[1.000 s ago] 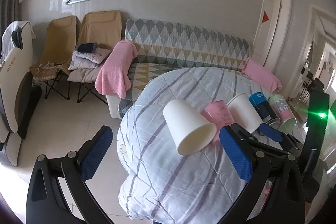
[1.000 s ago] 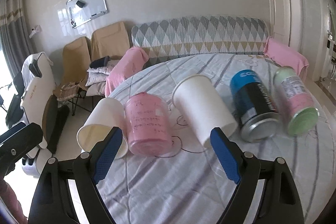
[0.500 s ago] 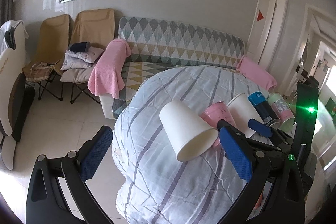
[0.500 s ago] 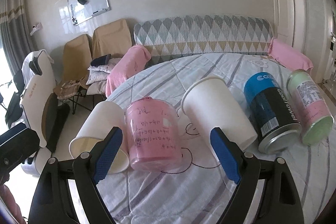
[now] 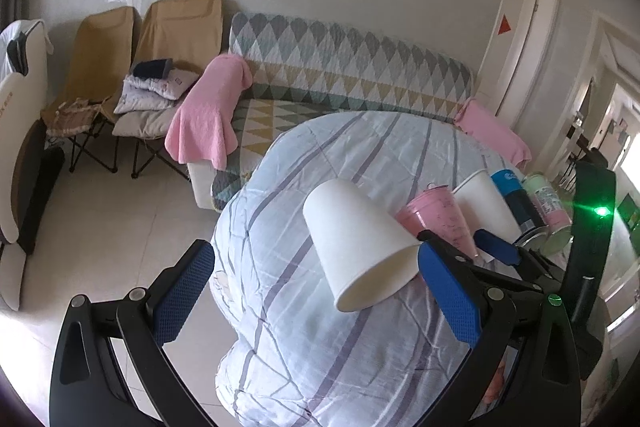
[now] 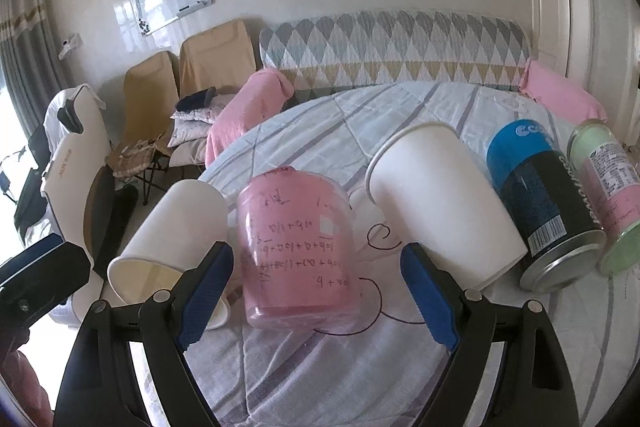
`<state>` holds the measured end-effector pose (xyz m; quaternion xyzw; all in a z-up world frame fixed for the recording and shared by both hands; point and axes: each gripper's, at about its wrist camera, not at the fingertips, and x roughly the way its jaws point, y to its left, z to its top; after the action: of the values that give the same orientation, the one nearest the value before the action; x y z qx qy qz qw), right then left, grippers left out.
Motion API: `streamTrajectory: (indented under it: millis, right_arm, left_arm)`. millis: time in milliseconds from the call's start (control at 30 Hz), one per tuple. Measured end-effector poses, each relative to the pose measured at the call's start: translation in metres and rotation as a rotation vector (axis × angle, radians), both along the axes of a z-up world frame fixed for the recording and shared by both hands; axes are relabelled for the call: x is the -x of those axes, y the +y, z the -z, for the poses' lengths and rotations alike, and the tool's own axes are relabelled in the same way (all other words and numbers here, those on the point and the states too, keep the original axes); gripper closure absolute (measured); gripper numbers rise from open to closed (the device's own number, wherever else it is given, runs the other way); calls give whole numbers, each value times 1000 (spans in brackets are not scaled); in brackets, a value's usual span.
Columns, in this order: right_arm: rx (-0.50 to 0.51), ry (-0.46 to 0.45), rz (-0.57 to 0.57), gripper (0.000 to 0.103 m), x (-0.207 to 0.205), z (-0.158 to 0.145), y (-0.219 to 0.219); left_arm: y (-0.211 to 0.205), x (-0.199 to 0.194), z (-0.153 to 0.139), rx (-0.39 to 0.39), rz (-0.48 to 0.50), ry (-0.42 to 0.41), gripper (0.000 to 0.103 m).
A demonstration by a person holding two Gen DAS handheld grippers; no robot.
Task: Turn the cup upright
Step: 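Close the right gripper around the pink cup's body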
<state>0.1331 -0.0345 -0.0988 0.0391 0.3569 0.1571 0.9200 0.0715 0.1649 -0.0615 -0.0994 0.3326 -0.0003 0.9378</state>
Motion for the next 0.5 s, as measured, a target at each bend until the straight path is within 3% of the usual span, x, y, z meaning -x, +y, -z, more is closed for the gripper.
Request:
streamTrajectory:
  millis: [367, 500]
  right_arm:
    - [-18, 36, -14, 17, -4, 5, 0]
    - [-23, 46, -23, 29, -6, 5, 0]
  left_arm:
    - [-8, -9, 14, -21, 20, 43, 0]
    - [-8, -9, 14, -19, 22, 41, 0]
